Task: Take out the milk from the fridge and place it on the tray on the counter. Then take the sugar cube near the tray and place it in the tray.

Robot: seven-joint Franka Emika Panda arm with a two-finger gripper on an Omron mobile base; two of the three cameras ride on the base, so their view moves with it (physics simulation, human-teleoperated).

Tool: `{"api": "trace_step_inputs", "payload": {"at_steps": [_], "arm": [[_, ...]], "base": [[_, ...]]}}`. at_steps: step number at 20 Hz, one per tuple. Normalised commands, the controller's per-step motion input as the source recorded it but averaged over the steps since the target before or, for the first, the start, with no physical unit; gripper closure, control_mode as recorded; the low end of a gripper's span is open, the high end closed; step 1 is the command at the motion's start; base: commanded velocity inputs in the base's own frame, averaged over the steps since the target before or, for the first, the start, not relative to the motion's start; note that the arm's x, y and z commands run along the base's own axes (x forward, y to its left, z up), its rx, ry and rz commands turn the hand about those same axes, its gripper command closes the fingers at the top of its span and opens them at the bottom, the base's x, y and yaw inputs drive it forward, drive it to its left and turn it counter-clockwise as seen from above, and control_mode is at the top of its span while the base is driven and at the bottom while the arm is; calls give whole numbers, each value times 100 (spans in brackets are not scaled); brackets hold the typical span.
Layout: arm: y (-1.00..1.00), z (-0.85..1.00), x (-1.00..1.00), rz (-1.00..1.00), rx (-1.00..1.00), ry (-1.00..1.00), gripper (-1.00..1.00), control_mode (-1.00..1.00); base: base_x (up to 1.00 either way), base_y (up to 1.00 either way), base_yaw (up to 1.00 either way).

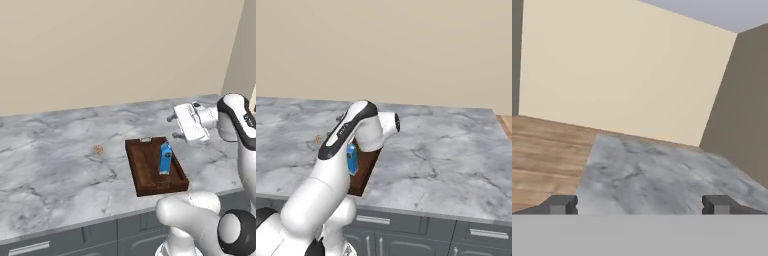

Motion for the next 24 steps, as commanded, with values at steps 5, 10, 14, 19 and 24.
{"api": "trace_step_inputs", "payload": {"at_steps": [5, 10, 14, 19, 24], "arm": [[81, 45, -41, -15, -19, -8, -100, -100], [97, 13, -6, -27, -16, -1, -100, -100], [90, 1, 7, -31, -12, 5, -100, -100], [68, 0, 28, -33, -13, 19, -100, -100], [11, 4, 8, -32, -15, 35, -100, -100]], "base": [[0, 0, 0], [0, 0, 0], [0, 0, 0], [0, 0, 0], [0, 0, 0]]}}
